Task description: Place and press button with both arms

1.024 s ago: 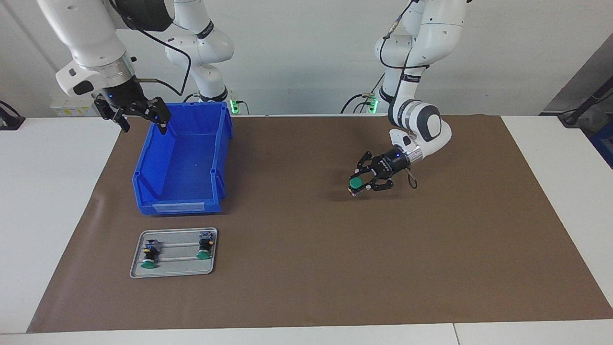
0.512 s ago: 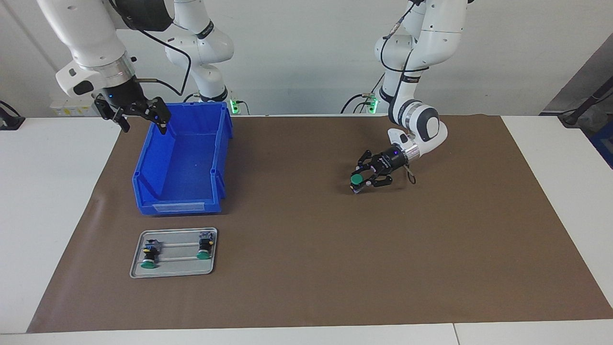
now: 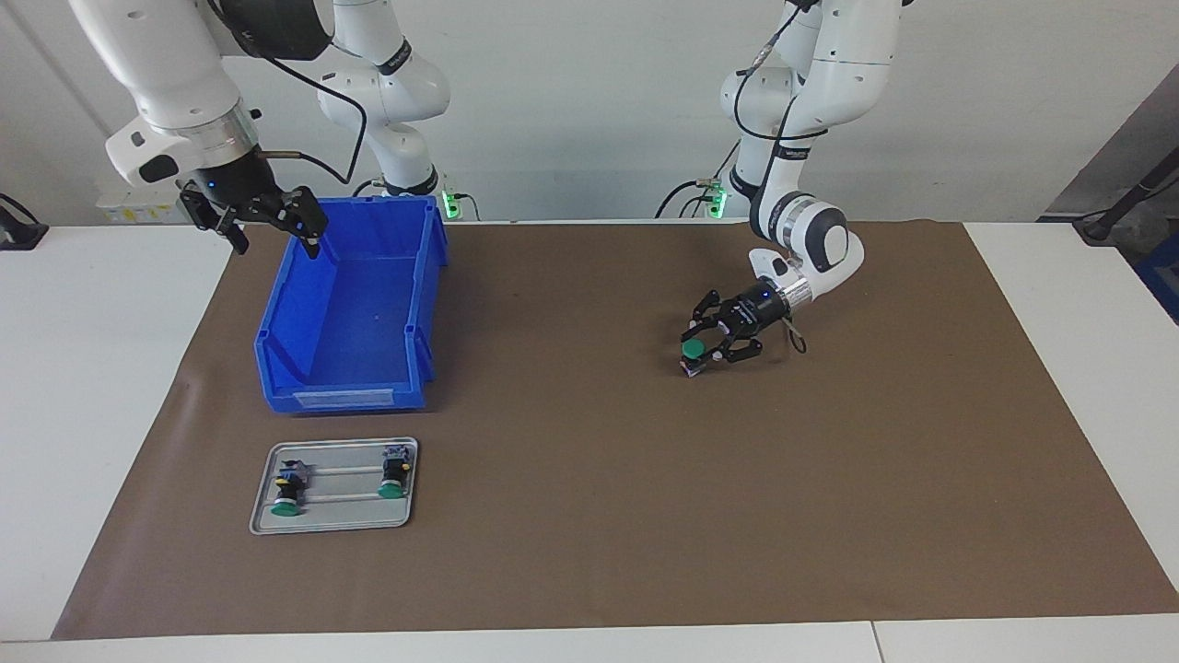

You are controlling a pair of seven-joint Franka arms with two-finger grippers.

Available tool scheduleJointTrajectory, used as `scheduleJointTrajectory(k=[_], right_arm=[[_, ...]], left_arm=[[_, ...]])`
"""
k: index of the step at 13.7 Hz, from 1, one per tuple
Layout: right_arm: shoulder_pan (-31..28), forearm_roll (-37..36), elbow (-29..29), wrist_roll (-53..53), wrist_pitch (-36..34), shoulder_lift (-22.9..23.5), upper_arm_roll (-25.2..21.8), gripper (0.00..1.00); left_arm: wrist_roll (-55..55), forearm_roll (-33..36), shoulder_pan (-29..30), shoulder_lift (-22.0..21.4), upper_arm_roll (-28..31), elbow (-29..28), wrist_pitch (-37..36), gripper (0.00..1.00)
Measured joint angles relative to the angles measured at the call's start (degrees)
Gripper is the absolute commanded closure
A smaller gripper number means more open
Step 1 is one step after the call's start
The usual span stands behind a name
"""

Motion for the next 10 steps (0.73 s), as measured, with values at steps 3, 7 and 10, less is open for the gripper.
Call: scheduleJointTrajectory(k=[3, 7, 10], right_arm=[[-0.18, 0.01, 0.0, 0.0, 0.05, 0.0, 0.01, 0.0], [-0.17, 0.02, 0.0, 0.0, 0.47, 0.0, 0.04, 0.0], [-0.13, 0.03, 0.0, 0.0, 0.6, 0.0, 0.09, 0.0]], left_arm=[[0.03, 0.74, 0.06, -0.01, 0.14, 0.19, 0.06, 0.25], [-4.36, 6.45, 0.86, -0.2, 1.6, 1.93, 1.16, 0.25], [-9.68, 12.26, 0.82, -0.35, 2.5, 3.88, 2.48, 0.25]])
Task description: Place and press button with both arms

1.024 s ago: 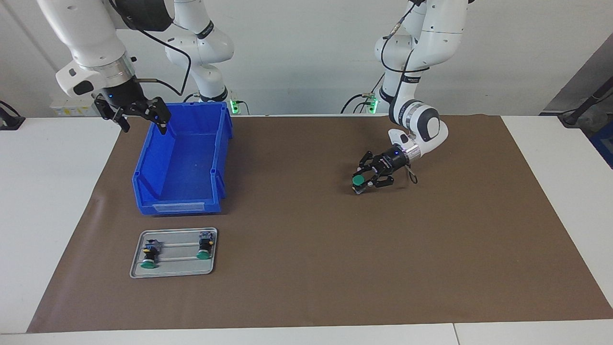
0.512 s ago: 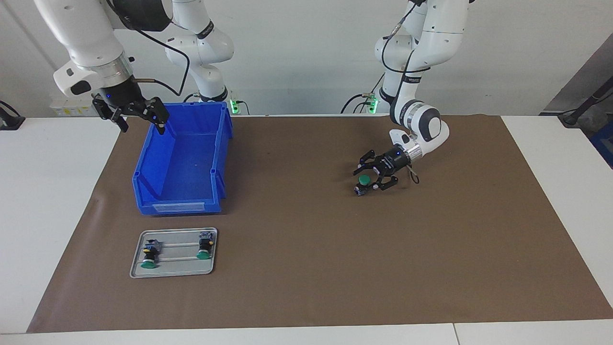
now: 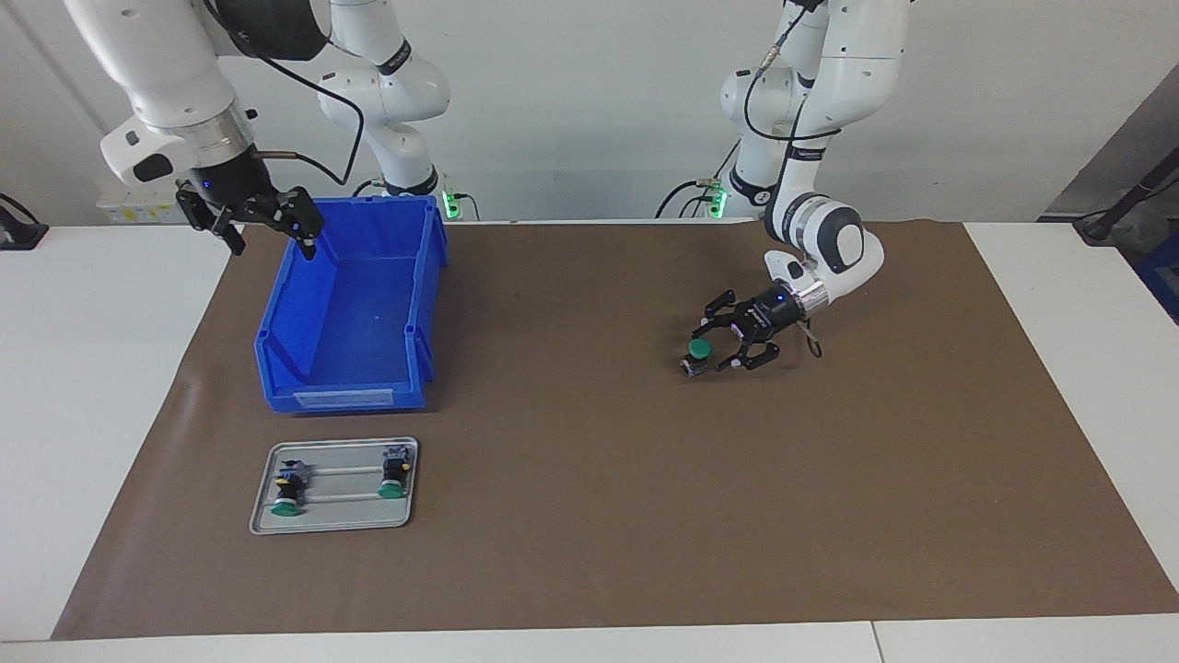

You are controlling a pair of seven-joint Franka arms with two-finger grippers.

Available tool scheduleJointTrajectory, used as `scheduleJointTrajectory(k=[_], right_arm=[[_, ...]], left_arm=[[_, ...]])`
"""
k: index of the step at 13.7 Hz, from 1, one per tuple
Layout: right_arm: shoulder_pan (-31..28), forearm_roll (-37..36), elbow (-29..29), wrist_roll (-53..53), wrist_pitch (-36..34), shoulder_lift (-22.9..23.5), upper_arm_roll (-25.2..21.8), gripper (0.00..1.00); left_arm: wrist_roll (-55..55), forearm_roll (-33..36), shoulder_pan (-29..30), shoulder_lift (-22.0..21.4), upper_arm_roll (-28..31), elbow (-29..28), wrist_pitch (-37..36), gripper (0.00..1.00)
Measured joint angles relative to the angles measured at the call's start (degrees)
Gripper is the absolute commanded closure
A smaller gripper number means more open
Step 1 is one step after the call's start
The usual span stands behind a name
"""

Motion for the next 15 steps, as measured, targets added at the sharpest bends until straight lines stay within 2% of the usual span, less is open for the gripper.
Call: scheduleJointTrajectory(k=[4, 6, 8, 15], right_arm=[[0.02, 0.01, -0.08, 0.0, -0.02, 0.0, 0.1, 0.0], [0.02, 0.01, -0.14, 0.0, -0.03, 0.0, 0.11, 0.0], [0.02, 0.01, -0.18, 0.0, -0.01, 0.0, 0.1, 0.0], [-1.08, 0.01, -0.3, 0.0, 0.0, 0.0, 0.39, 0.0]], left_arm=[[-10.48, 10.94, 0.04, -1.04, 3.05, 2.28, 0.05, 0.24], [-16.66, 15.79, 0.03, -2.24, 3.46, 3.05, 0.13, 0.16], [-22.37, 20.27, 0.01, -3.95, 3.46, 3.6, 2.83, 0.14], [-34.65, 24.73, -0.33, -7.14, 3.12, 3.87, 9.25, 0.13]])
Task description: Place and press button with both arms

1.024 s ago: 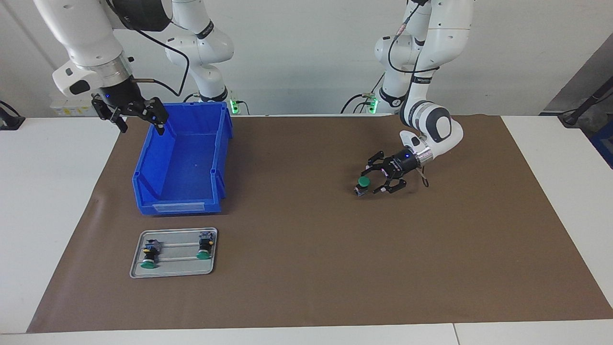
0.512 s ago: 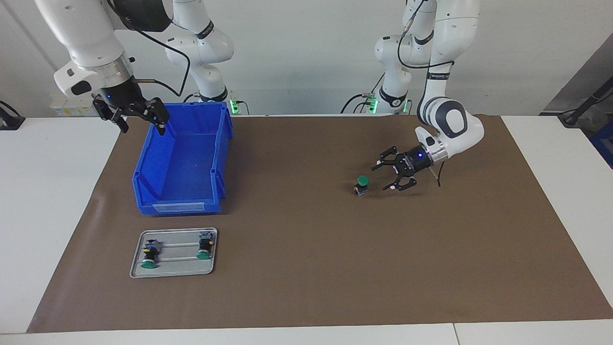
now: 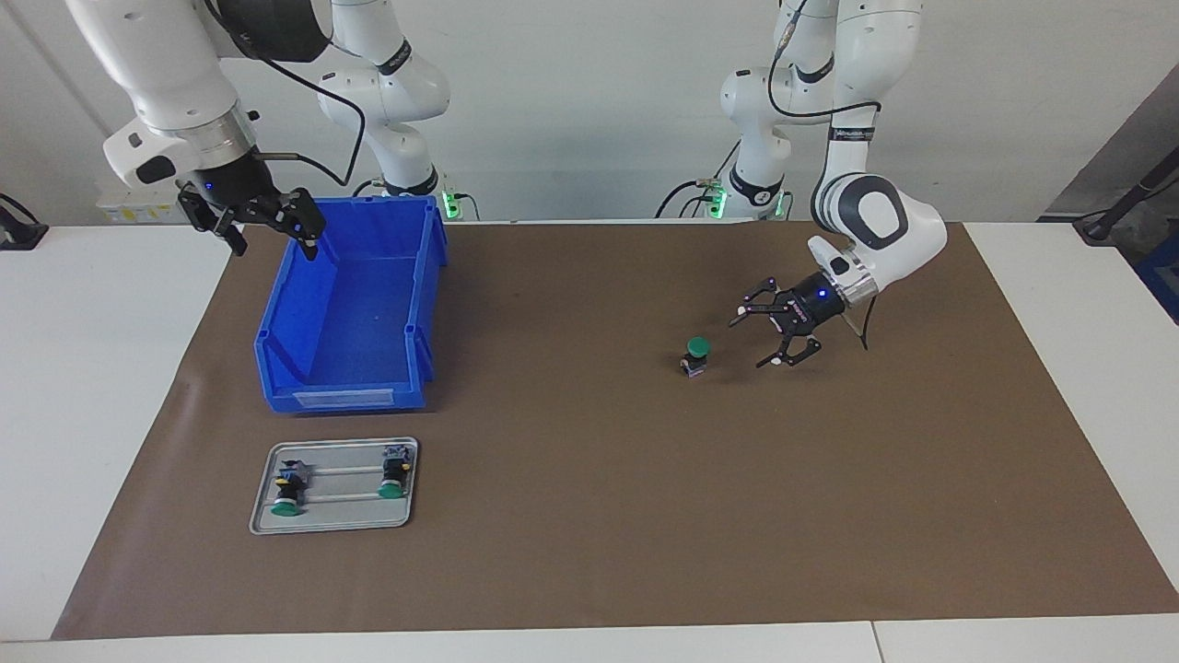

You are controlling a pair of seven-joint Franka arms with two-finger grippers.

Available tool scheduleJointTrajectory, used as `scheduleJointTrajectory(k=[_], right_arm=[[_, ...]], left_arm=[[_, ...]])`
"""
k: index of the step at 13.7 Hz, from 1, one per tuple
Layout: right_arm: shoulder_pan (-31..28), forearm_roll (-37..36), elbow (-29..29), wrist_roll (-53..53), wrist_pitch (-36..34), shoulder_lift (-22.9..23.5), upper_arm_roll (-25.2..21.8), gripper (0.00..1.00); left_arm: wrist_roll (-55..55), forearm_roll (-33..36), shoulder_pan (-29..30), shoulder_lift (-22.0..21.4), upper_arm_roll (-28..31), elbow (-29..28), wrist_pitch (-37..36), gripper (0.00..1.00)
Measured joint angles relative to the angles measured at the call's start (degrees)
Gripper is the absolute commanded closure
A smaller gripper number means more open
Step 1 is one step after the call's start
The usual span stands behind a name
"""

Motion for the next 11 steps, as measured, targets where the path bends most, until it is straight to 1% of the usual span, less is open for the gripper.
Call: scheduleJointTrajectory(k=[2, 3, 7, 11], right_arm=[[-1.05, 0.0, -0.01, 0.0, 0.01, 0.0, 1.04, 0.0], [-1.32, 0.0, -0.02, 0.0, 0.01, 0.0, 1.44, 0.0], [-1.51, 0.0, 0.21, 0.01, 0.18, 0.17, 1.55, 0.0], [-1.51, 0.0, 0.38, 0.01, 0.17, 0.31, 1.61, 0.0]], left_arm=[[-3.26, 2.58, 0.0, -0.29, 0.0, 0.51, 0.44, 0.13], [-5.57, 4.98, 0.0, -0.36, 0.0, 1.28, 0.54, 0.13], [-18.42, 16.64, -0.01, -0.46, -0.01, 5.34, 0.55, 0.13], [-34.95, 29.99, -0.39, -1.26, -0.14, 8.49, 0.52, 0.14]])
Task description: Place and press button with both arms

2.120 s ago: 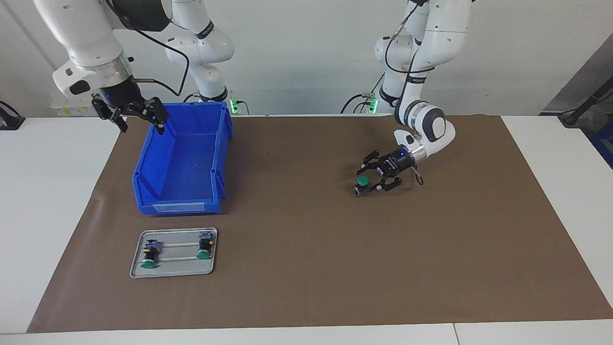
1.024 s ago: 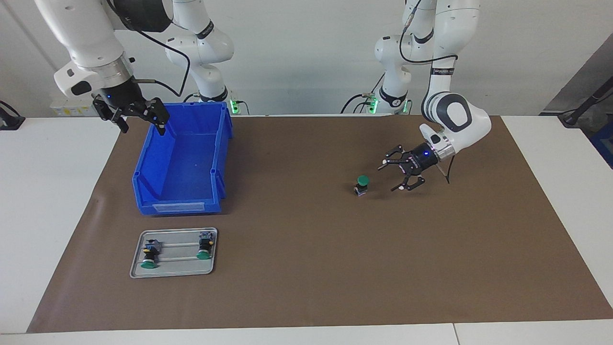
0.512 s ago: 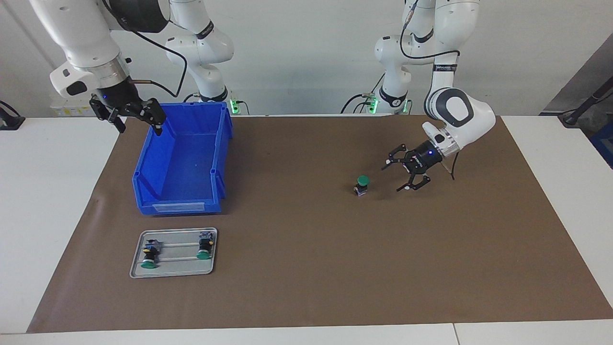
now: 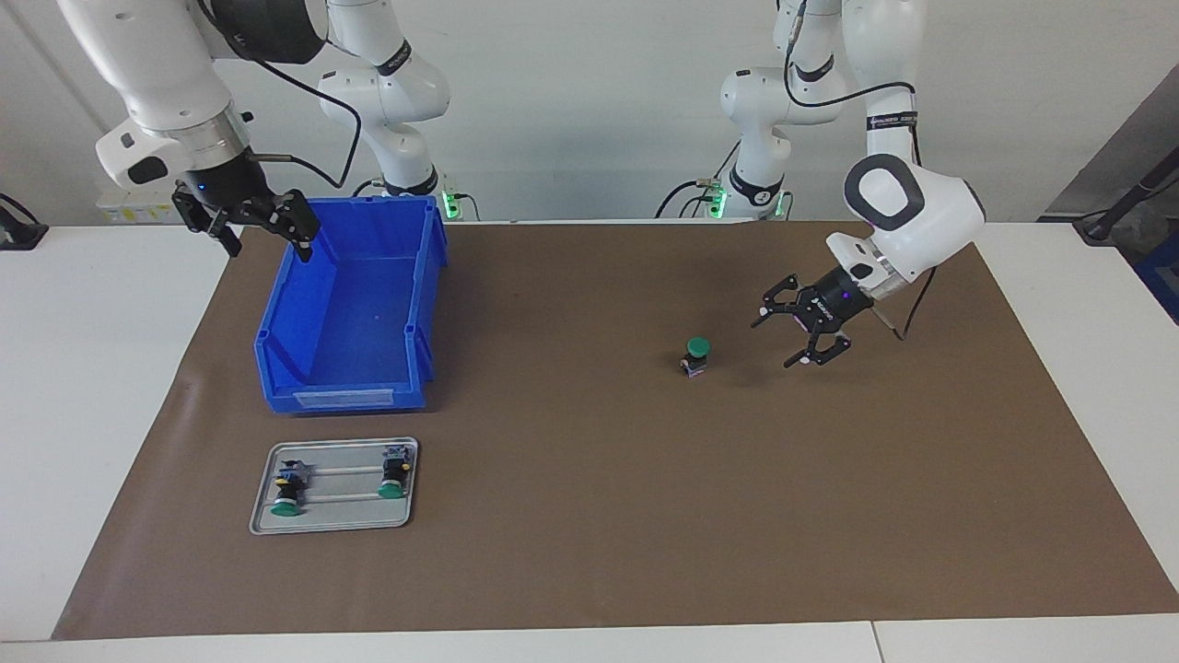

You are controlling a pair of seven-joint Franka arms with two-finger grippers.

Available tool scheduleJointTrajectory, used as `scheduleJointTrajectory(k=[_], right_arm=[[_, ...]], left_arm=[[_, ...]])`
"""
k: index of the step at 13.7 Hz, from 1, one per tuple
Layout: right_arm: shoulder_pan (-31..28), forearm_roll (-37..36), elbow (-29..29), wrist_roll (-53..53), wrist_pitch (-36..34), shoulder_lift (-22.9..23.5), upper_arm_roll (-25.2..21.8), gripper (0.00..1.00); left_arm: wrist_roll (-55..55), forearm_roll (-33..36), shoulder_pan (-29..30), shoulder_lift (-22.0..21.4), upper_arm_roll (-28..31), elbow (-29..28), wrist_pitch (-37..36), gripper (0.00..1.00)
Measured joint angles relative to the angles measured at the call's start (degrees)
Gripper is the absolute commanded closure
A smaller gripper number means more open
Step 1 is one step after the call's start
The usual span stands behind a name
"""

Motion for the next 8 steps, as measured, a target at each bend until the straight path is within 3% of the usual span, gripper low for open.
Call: scheduleJointTrajectory(k=[6, 7, 8], right_arm=[[-0.09, 0.0, -0.02, 0.0, -0.13, 0.0, 0.0, 0.0], [-0.16, 0.0, -0.03, 0.0, -0.14, 0.0, 0.0, 0.0], [-0.22, 0.0, -0.03, 0.0, -0.14, 0.0, 0.0, 0.0]], left_arm=[[-25.14, 14.4, -3.48, -1.47, -0.41, 3.49, 0.02, 0.15], [-28.24, 16.47, -4.09, -1.39, -0.42, 4.18, 0.02, 0.18], [-31.11, 19.12, -4.9, -1.26, -0.47, 4.64, 0.06, 0.3]])
